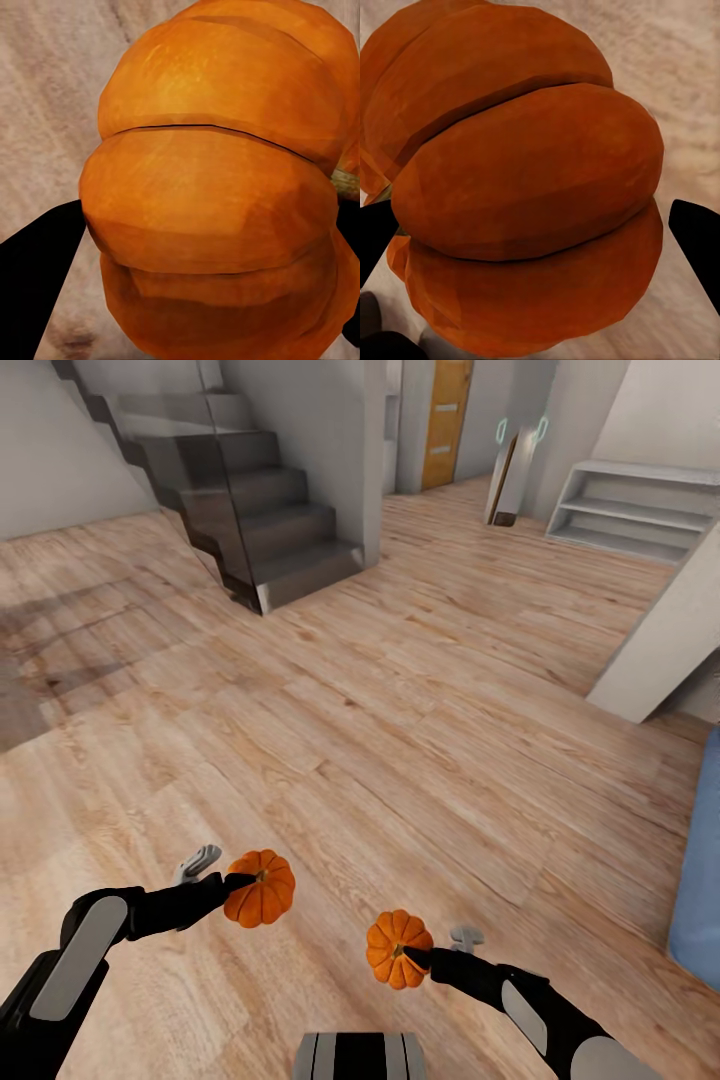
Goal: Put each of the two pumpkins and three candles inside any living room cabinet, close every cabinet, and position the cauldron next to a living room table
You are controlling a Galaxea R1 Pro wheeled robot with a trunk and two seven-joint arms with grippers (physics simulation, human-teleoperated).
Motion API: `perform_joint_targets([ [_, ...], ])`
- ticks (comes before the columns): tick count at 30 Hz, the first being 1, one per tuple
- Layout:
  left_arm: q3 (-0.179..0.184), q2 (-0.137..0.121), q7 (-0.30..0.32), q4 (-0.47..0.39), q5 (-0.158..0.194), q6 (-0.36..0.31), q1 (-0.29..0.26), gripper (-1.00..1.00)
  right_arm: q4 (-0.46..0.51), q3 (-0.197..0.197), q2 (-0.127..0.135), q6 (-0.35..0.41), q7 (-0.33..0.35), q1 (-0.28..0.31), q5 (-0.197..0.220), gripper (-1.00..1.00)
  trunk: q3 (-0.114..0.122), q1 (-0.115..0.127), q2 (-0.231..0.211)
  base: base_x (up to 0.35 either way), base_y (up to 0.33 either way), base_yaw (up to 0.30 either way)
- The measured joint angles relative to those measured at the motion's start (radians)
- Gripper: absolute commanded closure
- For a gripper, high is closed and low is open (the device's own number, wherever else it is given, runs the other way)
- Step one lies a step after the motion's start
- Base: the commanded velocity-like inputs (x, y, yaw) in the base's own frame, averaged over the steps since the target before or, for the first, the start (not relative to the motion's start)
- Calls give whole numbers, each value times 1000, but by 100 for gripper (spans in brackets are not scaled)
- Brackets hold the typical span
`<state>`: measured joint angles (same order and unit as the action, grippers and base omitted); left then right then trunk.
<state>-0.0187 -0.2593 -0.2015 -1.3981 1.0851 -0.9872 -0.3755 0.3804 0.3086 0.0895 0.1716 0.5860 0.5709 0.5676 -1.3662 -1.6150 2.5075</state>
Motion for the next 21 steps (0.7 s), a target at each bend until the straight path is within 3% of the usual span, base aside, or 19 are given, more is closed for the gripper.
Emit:
perform_joint_targets([
  [21, -5, -1, -3, 3, 0, 1, 0, 100, 1, -10, 2, 13, 10, 0, 15, 100, 81, 9, -5, 0, 0, 0],
])
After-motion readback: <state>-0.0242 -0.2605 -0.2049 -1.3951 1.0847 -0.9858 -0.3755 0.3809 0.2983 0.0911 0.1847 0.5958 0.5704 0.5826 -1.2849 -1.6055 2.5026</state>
